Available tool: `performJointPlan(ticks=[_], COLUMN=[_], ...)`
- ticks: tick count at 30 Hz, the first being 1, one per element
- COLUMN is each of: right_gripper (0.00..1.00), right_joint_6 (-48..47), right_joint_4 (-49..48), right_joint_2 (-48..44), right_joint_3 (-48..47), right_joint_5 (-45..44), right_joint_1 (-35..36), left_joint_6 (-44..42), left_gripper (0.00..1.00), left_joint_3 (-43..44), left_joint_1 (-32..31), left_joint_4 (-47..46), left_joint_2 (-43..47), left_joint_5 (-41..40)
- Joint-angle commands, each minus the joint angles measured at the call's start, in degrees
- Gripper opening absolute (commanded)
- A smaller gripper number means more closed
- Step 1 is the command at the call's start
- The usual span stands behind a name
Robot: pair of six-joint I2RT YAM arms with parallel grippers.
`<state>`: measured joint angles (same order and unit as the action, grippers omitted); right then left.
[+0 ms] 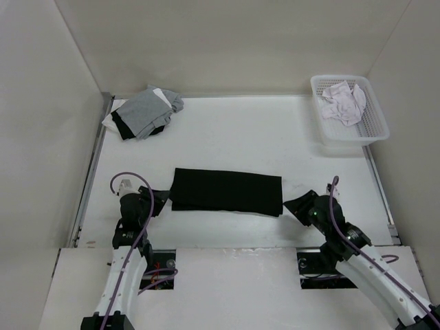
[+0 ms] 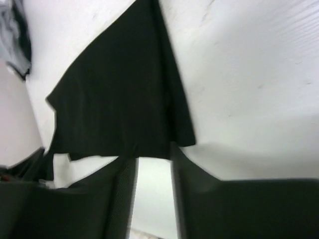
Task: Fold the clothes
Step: Fold the tank top
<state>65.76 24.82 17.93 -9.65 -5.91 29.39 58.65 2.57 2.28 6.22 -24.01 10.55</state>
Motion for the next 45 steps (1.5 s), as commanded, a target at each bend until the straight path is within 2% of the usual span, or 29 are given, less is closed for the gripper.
performJointPlan(ticks=[1,5,7,10,14,18,19,22,24,26,32,36,40,45], right_gripper=[0.48,0.52,0.55,0.54,0.52,0.32,0.23,0.06,0.01,0.00,0.00,0.00,0.00,0.00], right_joint_6=[-0.18,-5.02,-7.82,-10.29,-10.74,-10.30,-10.04,-9.42,-9.16,-9.50,-13.89,-17.76,-19.53,-17.25], right_joint_4=[2.36,-14.15,-23.28,-32.35,-40.10,-44.85,-45.73,-47.58,-47.23,-44.96,-27.14,-18.95,-14.28,-9.18], right_joint_2=[1.92,15.26,24.91,34.77,43.05,49.90,51.14,52.03,49.76,45.28,27.01,22.94,26.61,34.43], right_joint_3=[-4.06,-3.18,-2.92,-3.09,-3.44,-4.94,-5.46,-6.08,-5.91,-5.21,-7.83,-14.41,-21.97,-32.25], right_joint_5=[-9.55,-2.63,-0.42,2.82,5.20,10.30,11.35,13.64,13.82,13.30,10.22,7.77,6.10,-3.47], right_joint_1=[1.24,1.51,-0.07,-3.93,-8.51,-10.97,-11.15,-12.55,-13.78,-15.80,-21.08,-20.65,-14.86,-0.99], left_joint_6=[-1.17,-3.72,-5.38,-6.44,-6.62,-6.71,-6.71,-6.45,-6.10,-5.57,-4.34,-3.20,-2.32,-2.14], left_gripper=[0.31,0.37,0.39,0.40,0.40,0.40,0.40,0.40,0.40,0.40,0.39,0.39,0.39,0.40], left_joint_3=[0.50,3.31,4.46,4.99,5.34,6.39,6.57,6.92,6.92,6.75,7.19,8.50,9.73,11.05], left_joint_1=[0.75,0.05,-0.65,-1.44,-2.59,-3.11,-3.64,-5.31,-6.71,-8.38,-15.32,-20.94,-25.26,-29.13], left_joint_4=[-0.77,1.69,2.13,1.96,0.38,-2.26,-3.31,-6.03,-7.97,-9.55,-11.66,-13.07,-15.44,-17.03], left_joint_2=[-0.51,-0.60,0.10,0.54,0.98,-0.24,-0.94,-3.58,-5.77,-7.27,-9.12,-10.96,-13.07,-15.36], left_joint_5=[-1.39,-6.06,-8.16,-10.28,-10.81,-10.99,-10.99,-11.42,-11.42,-11.51,-15.19,-17.75,-18.89,-18.37])
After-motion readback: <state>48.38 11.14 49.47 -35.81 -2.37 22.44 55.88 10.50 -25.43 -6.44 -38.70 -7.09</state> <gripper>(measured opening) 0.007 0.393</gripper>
